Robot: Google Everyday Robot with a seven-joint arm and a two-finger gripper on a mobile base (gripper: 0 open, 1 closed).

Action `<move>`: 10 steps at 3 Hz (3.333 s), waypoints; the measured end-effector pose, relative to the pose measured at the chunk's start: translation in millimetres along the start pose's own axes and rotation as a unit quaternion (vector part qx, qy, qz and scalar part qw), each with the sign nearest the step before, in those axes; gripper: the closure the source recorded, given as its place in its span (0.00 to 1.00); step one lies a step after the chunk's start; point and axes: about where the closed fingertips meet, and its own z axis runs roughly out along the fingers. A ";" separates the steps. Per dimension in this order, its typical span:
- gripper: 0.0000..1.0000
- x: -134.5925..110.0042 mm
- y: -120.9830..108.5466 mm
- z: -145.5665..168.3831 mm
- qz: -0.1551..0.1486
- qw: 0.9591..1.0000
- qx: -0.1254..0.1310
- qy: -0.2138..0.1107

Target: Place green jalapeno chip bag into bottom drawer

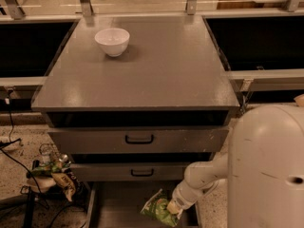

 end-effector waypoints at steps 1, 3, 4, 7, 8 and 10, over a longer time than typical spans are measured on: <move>1.00 4.8 -3.6 21.7 0.009 1.000 -0.010 0.015; 1.00 -3.0 -11.8 31.5 0.023 0.999 -0.030 0.010; 1.00 -16.3 -23.9 44.4 0.041 0.998 -0.052 0.006; 1.00 -12.4 -28.6 46.7 0.077 0.997 0.017 0.009; 1.00 -10.9 -29.1 47.1 0.081 0.996 0.025 0.009; 1.00 -5.7 -33.6 76.4 0.080 0.996 -0.024 0.027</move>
Offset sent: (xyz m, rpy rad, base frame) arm -0.0005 0.0018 -0.0190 -0.0087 0.0330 -0.0045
